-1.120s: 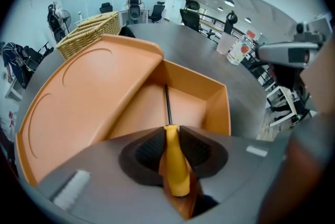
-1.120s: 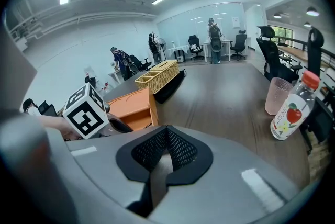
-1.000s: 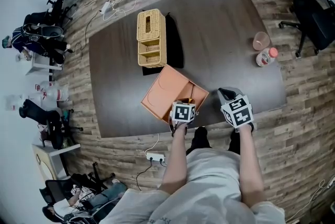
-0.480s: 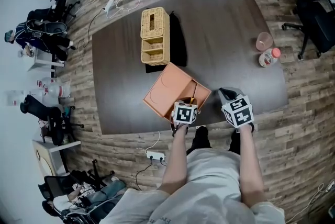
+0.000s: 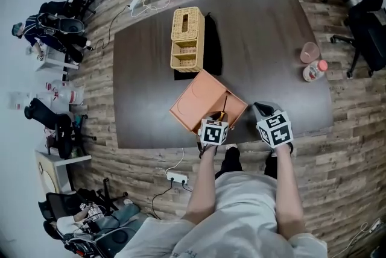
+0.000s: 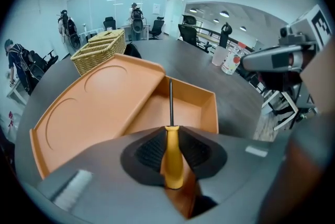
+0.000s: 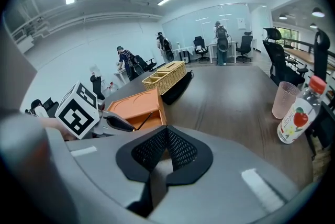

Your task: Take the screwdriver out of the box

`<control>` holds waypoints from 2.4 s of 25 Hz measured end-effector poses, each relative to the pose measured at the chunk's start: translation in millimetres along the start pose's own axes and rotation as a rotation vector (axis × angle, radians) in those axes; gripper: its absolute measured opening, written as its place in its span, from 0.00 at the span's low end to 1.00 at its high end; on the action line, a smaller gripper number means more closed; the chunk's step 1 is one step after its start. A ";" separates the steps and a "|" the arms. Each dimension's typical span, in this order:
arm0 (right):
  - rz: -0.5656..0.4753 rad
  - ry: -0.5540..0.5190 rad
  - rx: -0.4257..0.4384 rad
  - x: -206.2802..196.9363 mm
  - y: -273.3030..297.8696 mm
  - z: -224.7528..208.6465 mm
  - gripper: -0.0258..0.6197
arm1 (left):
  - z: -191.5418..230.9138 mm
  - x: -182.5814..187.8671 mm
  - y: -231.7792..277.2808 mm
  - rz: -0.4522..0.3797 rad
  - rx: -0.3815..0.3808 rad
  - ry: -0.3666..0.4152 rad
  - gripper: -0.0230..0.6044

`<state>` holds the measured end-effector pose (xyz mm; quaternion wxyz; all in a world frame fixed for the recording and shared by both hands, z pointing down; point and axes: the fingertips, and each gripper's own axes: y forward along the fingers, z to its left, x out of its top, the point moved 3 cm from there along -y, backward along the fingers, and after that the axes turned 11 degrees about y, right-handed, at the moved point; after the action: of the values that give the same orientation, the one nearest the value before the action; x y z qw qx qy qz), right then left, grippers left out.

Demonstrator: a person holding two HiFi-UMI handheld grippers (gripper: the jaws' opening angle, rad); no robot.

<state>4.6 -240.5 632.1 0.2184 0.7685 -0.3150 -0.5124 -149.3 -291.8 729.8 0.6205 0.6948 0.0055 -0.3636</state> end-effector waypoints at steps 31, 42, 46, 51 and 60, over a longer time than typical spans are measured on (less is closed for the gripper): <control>-0.036 -0.153 0.182 41.3 13.6 54.2 0.04 | 26.7 75.5 -116.8 -0.473 0.140 -0.162 0.25; -0.011 -0.207 0.274 24.9 0.0 70.5 0.04 | 21.0 58.3 -167.5 -0.565 0.247 -0.278 0.25; -0.053 -0.206 0.311 25.7 -12.7 72.5 0.04 | 12.8 51.4 -179.0 -0.586 0.273 -0.302 0.25; -0.068 -0.198 0.340 17.9 -28.3 63.4 0.04 | -7.5 45.3 -183.0 -0.610 0.292 -0.327 0.25; -0.049 -0.298 0.379 -11.3 -62.9 44.0 0.04 | -57.6 38.6 -179.5 -0.640 0.328 -0.358 0.25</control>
<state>-22.8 -188.7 581.4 0.0089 0.7190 -0.4157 -0.5569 -174.5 -217.7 554.0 0.3479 0.6736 0.0554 -0.6498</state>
